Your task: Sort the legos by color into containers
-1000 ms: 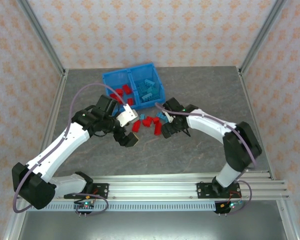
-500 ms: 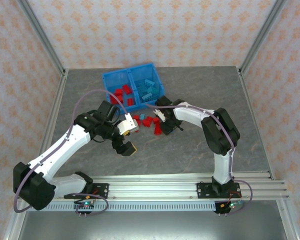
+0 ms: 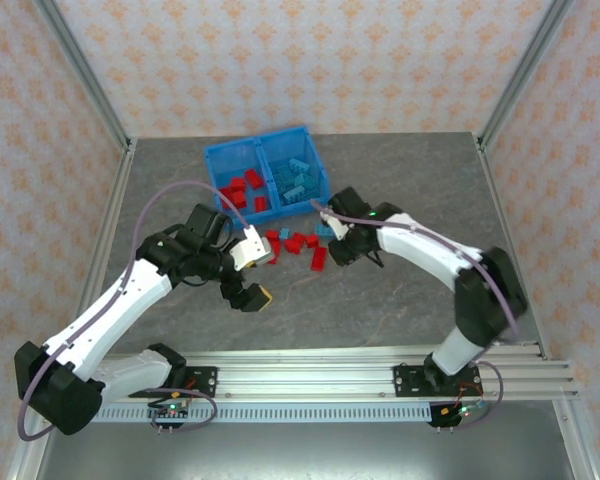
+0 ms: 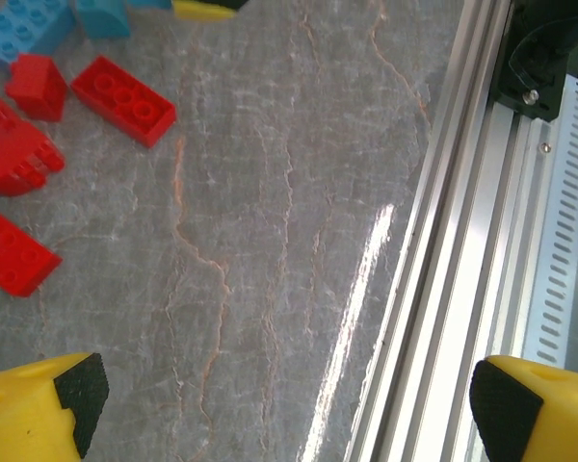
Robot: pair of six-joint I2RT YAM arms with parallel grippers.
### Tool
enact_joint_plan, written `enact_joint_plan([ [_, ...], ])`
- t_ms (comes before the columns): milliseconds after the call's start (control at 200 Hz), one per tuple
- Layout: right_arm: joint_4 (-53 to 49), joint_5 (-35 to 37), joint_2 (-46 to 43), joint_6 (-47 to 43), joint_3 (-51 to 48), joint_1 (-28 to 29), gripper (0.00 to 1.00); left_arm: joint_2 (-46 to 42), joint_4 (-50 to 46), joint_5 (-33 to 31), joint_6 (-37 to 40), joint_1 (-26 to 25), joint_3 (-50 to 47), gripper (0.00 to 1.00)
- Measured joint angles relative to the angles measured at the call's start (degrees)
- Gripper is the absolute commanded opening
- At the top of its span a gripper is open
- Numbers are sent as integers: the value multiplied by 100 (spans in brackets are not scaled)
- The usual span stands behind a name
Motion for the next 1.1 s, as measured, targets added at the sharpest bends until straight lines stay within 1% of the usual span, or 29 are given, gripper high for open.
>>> enact_joint_plan([
  [85,199,-70,-525,391,315,0,29,-201,273,-83,-125,20,-133,100],
  [205,778,-33,-509,1005,1029,0,29,-505,673,-328,-372,120,-361,100],
  [265,1029,79,-221,1305,1460,0,29,-629,852,-507,-498,146,-446,100],
  [340,1185,330,444,1593,2212,-2,28,-774,1095,-809,-658,155,-560,100],
  [420,1276,627,1438,1856,3156,-13,28,-866,1283,-1152,-780,164,-651,100],
  [465,1349,756,1941,1939,3506,-31,28,-876,1340,-1335,-839,164,-671,100],
  [521,1357,850,2312,2033,3602,-44,28,-874,1366,-1508,-874,164,-673,100],
  [616,1119,935,2586,2127,3598,-59,29,-876,1414,-1705,-914,164,-673,100],
  [681,1025,988,2636,2166,3622,-61,33,-876,1438,-1777,-942,164,-673,100],
  [691,684,981,2924,2194,3930,-72,34,-883,1453,-1808,-940,164,-680,100],
  [701,575,999,2975,2190,4037,-74,35,-883,1469,-1829,-940,164,-686,100],
  [706,402,1056,3060,2205,4280,-74,35,-883,1469,-1829,-940,164,-686,100],
  [721,280,1032,3209,2221,4631,-76,36,-896,1495,-1886,-940,164,-708,100],
  [726,247,1034,3348,2223,4905,-76,36,-909,1499,-1899,-942,164,-717,100],
  [736,251,1036,3416,2221,5021,-76,37,-914,1502,-1908,-942,164,-721,100],
  [746,304,1012,3735,2232,5534,-85,37,-922,1513,-1930,-940,164,-734,100],
  [751,304,1012,3735,2232,5534,-85,38,-925,1515,-1943,-940,164,-739,100],
  [781,470,1010,4275,2236,6295,-87,39,-944,1528,-2028,-940,166,-769,100],
  [846,459,951,4988,2229,7171,-109,44,-960,1534,-2177,-942,166,-798,100],
  [876,361,931,5187,2221,7379,-109,48,-960,1534,-2229,-942,179,-800,100],
  [981,4,850,5613,2210,7812,-122,53,-957,1539,-2361,-942,197,-800,100],
  [1056,-227,811,5633,2184,7875,-122,65,-957,1541,-2380,-940,199,-800,100],
  [1101,-267,785,5582,2205,7879,-122,69,-962,1541,-2382,-940,199,-800,100],
])
